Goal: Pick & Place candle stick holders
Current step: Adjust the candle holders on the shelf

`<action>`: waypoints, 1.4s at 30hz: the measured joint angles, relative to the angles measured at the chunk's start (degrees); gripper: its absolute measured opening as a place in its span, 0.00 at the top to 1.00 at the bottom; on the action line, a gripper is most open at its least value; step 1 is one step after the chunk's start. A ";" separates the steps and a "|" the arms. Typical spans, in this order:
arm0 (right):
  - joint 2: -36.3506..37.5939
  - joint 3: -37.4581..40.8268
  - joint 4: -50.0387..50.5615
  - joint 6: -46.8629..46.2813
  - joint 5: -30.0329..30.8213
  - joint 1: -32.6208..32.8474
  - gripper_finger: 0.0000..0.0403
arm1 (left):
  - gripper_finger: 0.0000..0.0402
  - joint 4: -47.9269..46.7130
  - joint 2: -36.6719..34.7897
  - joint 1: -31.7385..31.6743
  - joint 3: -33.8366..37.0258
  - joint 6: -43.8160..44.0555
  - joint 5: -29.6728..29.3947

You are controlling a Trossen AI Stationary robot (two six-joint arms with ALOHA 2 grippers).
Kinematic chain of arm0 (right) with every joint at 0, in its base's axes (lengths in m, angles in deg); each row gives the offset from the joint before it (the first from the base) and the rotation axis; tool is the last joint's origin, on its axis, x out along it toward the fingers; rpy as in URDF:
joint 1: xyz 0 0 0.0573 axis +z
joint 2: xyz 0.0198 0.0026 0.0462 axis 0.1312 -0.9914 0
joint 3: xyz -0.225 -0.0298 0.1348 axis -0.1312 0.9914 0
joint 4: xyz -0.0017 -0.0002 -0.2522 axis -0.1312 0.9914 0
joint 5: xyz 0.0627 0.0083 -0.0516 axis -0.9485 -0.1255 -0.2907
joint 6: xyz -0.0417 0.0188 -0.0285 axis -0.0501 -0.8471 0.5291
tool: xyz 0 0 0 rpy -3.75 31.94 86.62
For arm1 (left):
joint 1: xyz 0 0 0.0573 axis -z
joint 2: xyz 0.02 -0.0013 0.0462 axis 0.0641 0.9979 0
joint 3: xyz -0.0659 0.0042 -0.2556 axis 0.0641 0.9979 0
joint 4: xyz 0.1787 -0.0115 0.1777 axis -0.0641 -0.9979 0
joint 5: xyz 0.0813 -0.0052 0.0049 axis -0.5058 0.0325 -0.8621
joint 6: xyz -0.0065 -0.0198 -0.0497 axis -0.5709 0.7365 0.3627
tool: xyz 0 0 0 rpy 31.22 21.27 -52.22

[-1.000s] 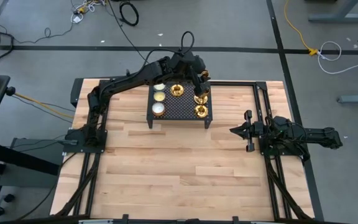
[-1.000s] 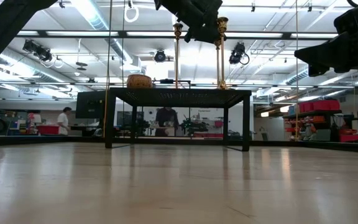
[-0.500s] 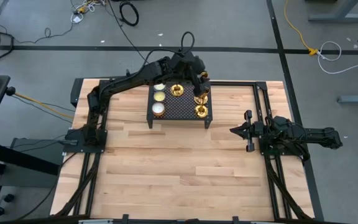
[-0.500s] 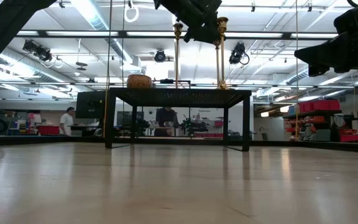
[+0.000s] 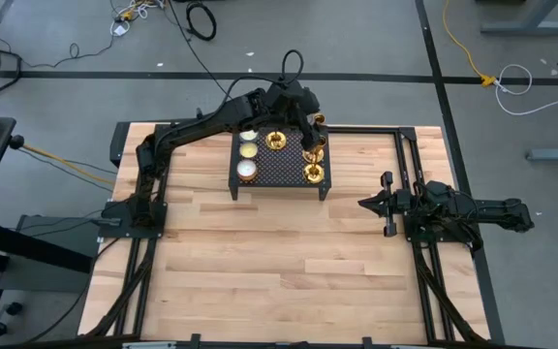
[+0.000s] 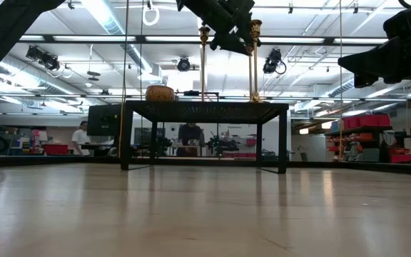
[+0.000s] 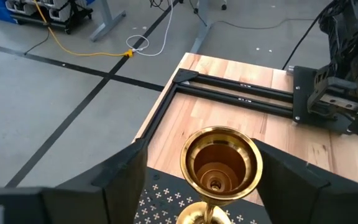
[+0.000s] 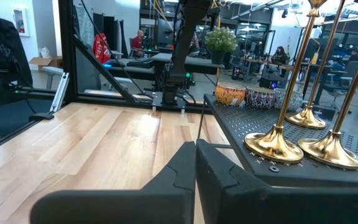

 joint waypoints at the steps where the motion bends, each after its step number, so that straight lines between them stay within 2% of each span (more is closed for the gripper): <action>1: 0.00 0.00 -0.02 0.00 0.00 -0.02 0.97 | 0.30 0.01 0.00 0.00 0.00 0.00 0.00; 6: 0.00 -0.01 -0.02 0.00 0.00 -0.01 0.97 | 0.27 0.07 0.02 0.00 0.00 0.02 0.00; 35: 0.00 0.00 -0.02 0.00 0.00 -0.02 0.97 | 0.26 0.17 -1.27 0.00 -0.07 -0.42 0.01; 42: 0.00 0.00 -0.03 0.00 0.02 -0.01 0.97 | 0.26 1.07 -3.15 0.02 -0.02 -0.45 2.07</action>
